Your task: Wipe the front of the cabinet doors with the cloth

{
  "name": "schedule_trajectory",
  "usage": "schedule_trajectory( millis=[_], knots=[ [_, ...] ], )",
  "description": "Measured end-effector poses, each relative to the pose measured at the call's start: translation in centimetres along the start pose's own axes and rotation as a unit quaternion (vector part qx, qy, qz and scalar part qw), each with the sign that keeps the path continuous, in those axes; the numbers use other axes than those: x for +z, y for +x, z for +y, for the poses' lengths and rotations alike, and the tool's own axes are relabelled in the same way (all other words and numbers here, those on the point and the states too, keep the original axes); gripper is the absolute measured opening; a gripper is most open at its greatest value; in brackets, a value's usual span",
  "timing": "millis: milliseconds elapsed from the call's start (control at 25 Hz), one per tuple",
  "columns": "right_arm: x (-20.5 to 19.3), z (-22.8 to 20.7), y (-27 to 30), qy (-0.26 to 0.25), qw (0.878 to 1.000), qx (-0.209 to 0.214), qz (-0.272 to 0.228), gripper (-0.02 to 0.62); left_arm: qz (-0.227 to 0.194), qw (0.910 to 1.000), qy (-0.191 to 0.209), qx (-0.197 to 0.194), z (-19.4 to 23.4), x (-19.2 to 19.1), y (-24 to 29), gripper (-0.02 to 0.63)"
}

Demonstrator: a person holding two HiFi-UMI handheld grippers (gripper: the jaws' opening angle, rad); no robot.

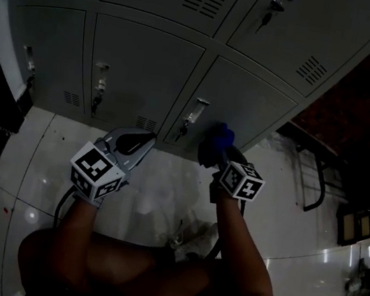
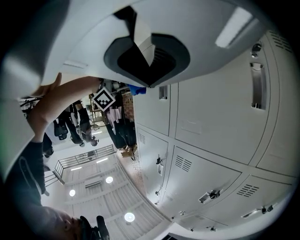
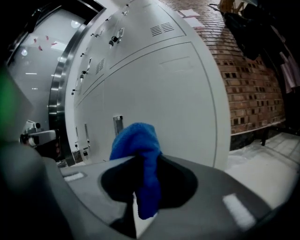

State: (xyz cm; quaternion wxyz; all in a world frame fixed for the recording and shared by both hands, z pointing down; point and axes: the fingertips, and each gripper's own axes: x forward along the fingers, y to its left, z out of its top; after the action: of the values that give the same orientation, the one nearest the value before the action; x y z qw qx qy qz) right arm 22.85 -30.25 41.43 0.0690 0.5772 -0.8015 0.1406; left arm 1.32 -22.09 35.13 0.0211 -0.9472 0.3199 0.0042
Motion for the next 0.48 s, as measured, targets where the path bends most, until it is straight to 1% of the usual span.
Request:
schedule_trajectory(
  millis=[240,480],
  knots=[
    [-1.7,4.4,3.3,-0.033,0.999,0.040,0.010,0.077,-0.011,0.9999,-0.006,0.005,0.4,0.8,-0.4,0.000],
    [-2.5,6.3,6.2,-0.059,0.996,0.064,0.026,0.077,-0.017,0.9997,-0.017,0.006,0.6,0.7,-0.3,0.000]
  ],
)
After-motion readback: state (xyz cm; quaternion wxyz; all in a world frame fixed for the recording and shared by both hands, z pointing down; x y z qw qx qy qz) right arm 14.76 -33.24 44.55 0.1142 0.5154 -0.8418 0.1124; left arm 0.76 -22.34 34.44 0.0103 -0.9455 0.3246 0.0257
